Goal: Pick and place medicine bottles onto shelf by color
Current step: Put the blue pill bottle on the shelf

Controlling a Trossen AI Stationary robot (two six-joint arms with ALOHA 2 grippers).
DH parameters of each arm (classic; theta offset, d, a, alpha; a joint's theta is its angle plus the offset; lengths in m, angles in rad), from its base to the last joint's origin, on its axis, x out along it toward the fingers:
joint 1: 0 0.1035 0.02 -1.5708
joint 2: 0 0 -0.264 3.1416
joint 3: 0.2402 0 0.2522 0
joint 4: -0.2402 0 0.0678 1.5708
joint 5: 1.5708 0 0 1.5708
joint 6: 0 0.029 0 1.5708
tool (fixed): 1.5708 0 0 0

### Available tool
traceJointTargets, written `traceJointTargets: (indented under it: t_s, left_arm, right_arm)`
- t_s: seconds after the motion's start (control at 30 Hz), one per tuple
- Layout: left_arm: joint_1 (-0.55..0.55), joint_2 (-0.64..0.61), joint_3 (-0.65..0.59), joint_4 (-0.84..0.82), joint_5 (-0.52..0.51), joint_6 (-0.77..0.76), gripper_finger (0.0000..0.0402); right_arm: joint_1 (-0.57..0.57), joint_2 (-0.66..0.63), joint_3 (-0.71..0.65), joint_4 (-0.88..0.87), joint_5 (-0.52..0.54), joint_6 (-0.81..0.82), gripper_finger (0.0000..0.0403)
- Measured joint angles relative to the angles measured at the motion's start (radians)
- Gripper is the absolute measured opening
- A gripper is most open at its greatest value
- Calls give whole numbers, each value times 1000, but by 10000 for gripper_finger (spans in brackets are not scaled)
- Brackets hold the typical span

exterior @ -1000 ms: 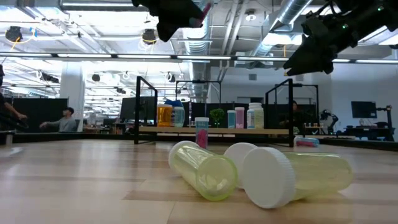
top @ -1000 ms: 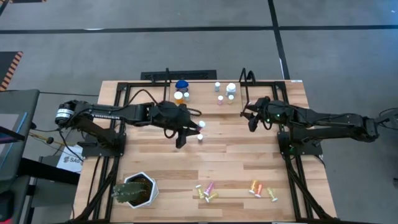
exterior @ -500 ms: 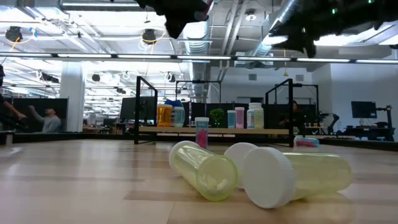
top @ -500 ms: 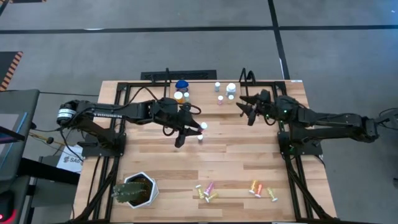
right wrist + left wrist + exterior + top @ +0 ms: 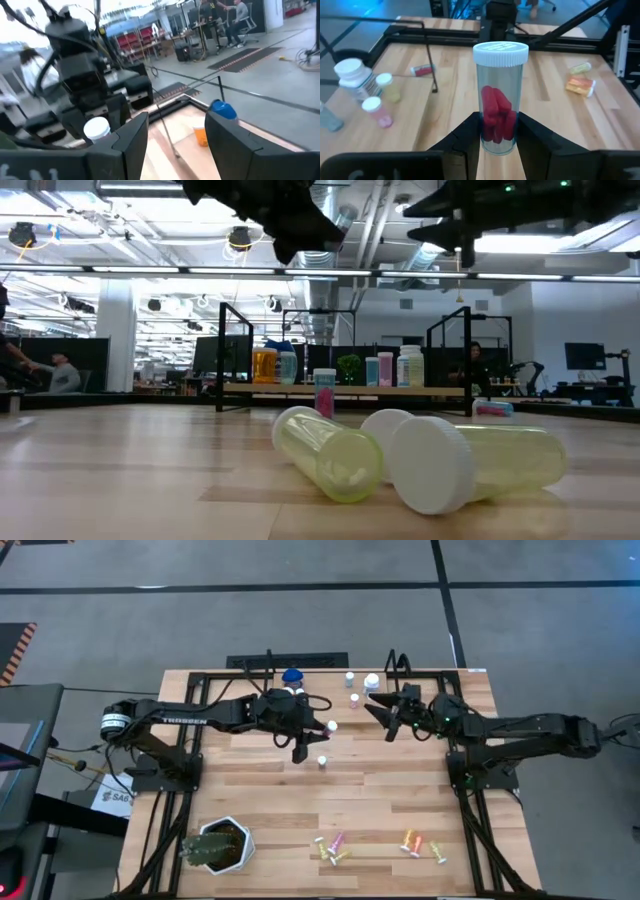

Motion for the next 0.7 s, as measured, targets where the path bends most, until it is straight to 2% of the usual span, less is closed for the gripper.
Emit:
traceJointTargets:
  t_s: [0.13, 0.47, 0.7]
  left_arm:
    - [14, 0, 0, -1, 0, -8, 96]
    - [23, 0, 0, -49, 1, -29, 96]
    - [23, 0, 0, -55, 2, -42, 96]
  right_arm:
    - [0, 65, 101, -103, -3, -59, 216]
    - [4, 267, 470, -651, -132, -153, 216]
    - [31, 376, 581, -727, -237, -236, 216]
